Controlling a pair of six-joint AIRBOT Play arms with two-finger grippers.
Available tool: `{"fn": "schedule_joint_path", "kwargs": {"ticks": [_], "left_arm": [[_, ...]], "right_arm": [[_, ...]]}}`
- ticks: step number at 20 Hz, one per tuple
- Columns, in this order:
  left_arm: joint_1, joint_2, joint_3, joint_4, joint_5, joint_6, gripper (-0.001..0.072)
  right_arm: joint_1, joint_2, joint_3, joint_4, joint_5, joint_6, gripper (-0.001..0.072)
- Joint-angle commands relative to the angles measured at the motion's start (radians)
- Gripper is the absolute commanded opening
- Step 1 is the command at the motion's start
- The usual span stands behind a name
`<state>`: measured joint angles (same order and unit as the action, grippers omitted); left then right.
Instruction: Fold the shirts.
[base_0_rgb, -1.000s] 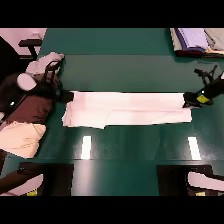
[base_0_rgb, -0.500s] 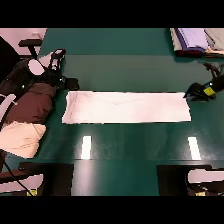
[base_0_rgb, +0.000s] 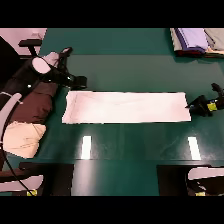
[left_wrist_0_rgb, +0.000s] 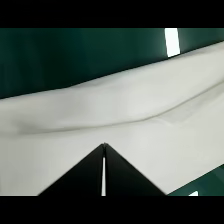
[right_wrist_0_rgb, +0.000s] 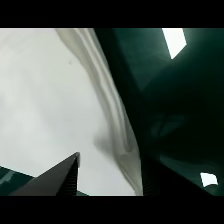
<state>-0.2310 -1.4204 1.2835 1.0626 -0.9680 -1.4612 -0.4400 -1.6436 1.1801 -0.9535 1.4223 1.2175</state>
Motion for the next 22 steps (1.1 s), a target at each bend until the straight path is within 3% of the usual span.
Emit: {"fn": "schedule_joint_path", "kwargs": {"ticks": [1,3,4,10,17,22], "left_arm": [[-0.101,-0.053,0.002,-0.026,0.053,-0.021,0.0024],[-0.165,-0.097,0.003,-0.043,0.118,-0.069,0.0024],[-0.188,-0.116,0.006,-0.051,0.143,-0.069,0.0023],[-0.287,-0.316,0.203,-0.055,0.129,-0.079,0.0023],[-0.375,-0.538,0.451,-0.099,0.050,-0.085,0.0023],[-0.384,-0.558,0.460,-0.094,0.006,-0.084,0.0023]], "right_arm": [[0.061,-0.053,-0.016,0.063,-0.057,-0.031,0.0336],[0.100,-0.051,-0.012,0.063,-0.094,-0.033,0.0036],[0.109,-0.039,0.005,0.064,-0.092,-0.034,0.0014],[0.182,0.152,0.245,0.146,0.060,-0.011,0.0013],[0.457,0.232,0.484,0.229,0.063,0.080,0.0013],[0.623,0.232,0.565,0.229,0.026,0.103,0.0014]]}}
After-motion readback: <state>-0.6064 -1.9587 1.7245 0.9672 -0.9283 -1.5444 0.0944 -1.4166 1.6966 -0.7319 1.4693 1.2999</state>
